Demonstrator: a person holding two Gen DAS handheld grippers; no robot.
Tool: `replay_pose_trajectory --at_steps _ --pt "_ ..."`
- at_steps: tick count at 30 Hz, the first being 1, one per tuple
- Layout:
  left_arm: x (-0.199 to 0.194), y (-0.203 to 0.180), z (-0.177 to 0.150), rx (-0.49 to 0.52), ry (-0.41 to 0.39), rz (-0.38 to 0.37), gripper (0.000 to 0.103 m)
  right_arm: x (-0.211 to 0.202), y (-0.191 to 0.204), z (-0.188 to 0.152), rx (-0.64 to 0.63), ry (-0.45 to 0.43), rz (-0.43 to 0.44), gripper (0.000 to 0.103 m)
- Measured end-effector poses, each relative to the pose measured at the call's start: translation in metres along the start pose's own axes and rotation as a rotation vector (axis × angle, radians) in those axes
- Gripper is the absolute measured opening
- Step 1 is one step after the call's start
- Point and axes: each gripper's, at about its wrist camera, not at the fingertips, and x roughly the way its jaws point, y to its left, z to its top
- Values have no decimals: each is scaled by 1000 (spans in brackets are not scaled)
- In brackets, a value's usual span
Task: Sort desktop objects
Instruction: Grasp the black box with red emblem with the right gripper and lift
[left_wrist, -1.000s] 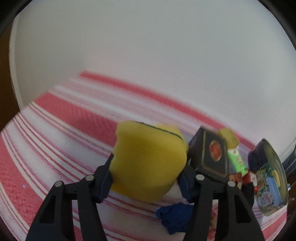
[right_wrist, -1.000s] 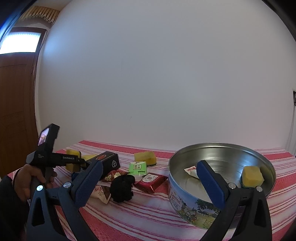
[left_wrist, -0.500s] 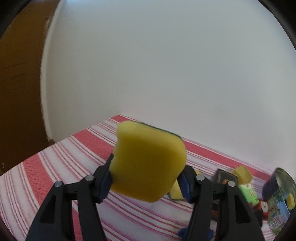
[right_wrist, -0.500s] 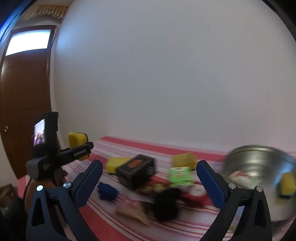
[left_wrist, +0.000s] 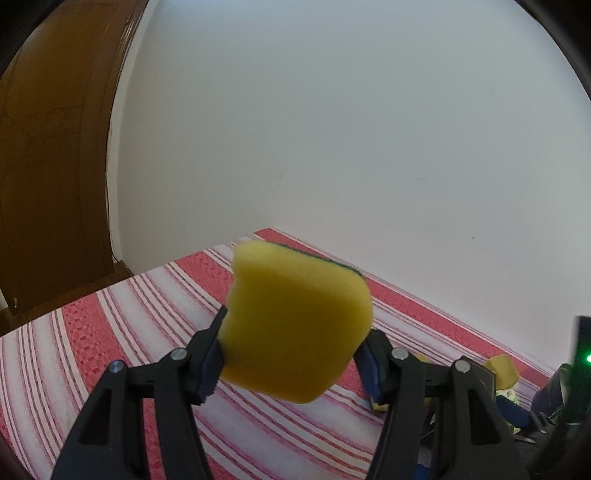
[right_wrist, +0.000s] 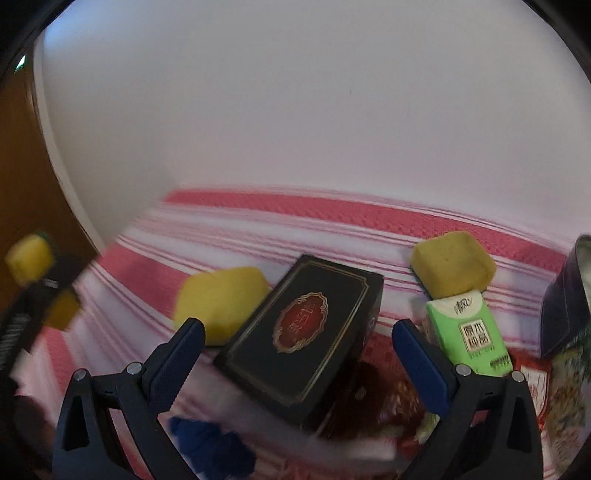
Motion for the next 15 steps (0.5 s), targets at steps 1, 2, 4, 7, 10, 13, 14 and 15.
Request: replay_pose_trajectory --at_steps 1,2,4,7,10,13,14,15 --pt "1 -2 0 -1 6 -1 61 8 1 1 -1 23 -19 102" --pt "3 -2 1 -5 10 -3 61 13 0 0 4 41 -21 102" --pt "5 0 2 -18 12 -11 61 21 -6 0 32 81 -18 102" --pt "4 -2 2 -22 18 -15 61 21 -19 1 92 73 -3 102" --pt "0 -7 2 -21 26 -20 61 17 -22 1 104 61 37 85" --pt "0 -11 1 -7 27 -18 61 9 -19 0 86 37 87 65" --pt "0 -13 0 -2 31 -18 62 7 -19 0 83 29 86 62" --pt "0 -14 0 1 34 -21 62 4 -18 0 81 15 89 60"
